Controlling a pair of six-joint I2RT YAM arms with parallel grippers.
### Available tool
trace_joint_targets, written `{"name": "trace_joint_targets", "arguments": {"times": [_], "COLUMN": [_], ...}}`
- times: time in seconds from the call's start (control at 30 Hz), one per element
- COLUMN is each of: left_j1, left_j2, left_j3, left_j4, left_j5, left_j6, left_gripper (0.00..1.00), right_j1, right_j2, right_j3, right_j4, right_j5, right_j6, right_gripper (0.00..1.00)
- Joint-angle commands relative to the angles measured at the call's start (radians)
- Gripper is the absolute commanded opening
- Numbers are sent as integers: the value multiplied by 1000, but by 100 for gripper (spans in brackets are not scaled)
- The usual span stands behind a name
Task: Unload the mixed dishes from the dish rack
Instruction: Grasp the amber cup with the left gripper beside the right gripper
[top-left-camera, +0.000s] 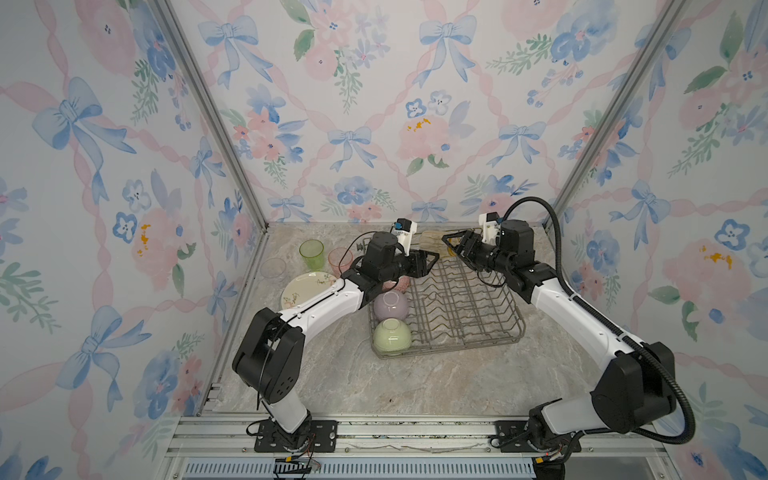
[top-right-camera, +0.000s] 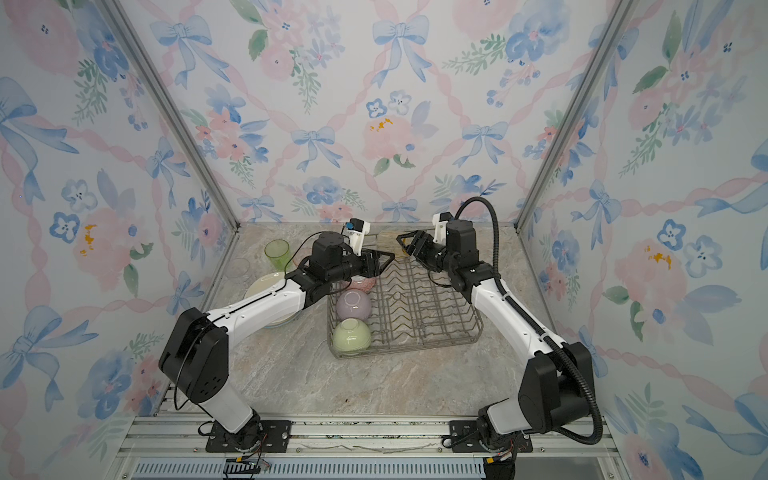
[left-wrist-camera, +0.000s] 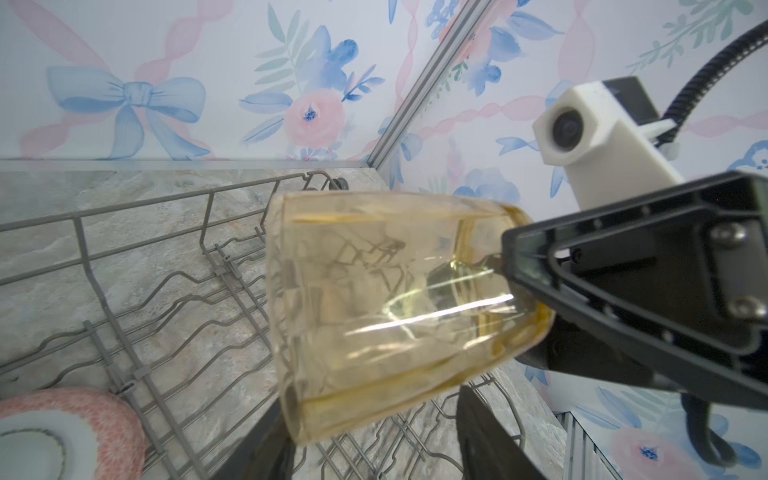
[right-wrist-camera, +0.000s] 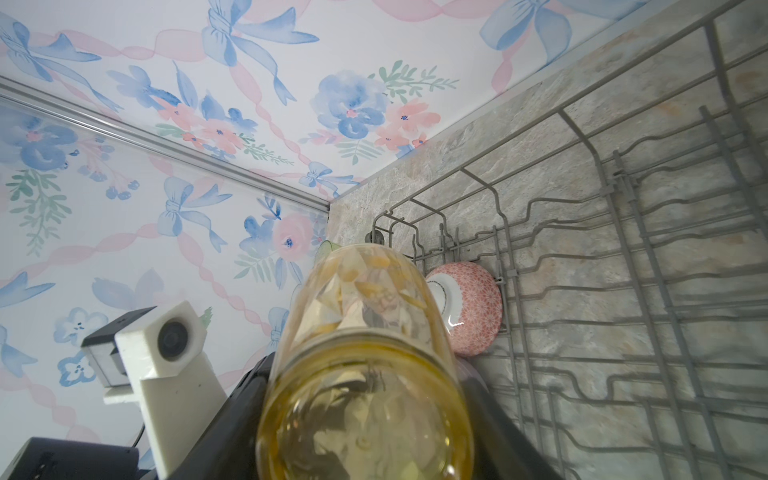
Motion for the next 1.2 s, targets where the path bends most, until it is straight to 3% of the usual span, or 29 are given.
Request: {"name": "trace_joint_targets", "arguments": {"times": [0.0,0.27,0.47,0.67,0.83,1.1,1.17], "left_j1": [3,1,2,4,5,-10,-32], "left_j2": [11,3,-1,2,-10,-50,-61], "left_j3": [2,-8,-14,-14,-22,-54,-36], "left_j4": [72,130,129,130,131,88,14], "left_j5": [58,105,60,38,13,-70,-145], "left_j6": [1,1,1,-4,-3,20,47], "left_gripper": [60,49,30,25,1,0,0], "right_j1": [11,10,14,22,23,14,6], "right_j2": [4,18,44,60,51,14,-4], "right_j3": [-14,-16,-37,-43,-65,-106,-122], "right_j4": [73,86,159,166,174,162,147], "right_j5": [-76,-94,-129,-155,-155,-142,-128], "right_j6": [45,58,117,134,140,120,105], "right_gripper": [51,51,51,51,51,54,63]}}
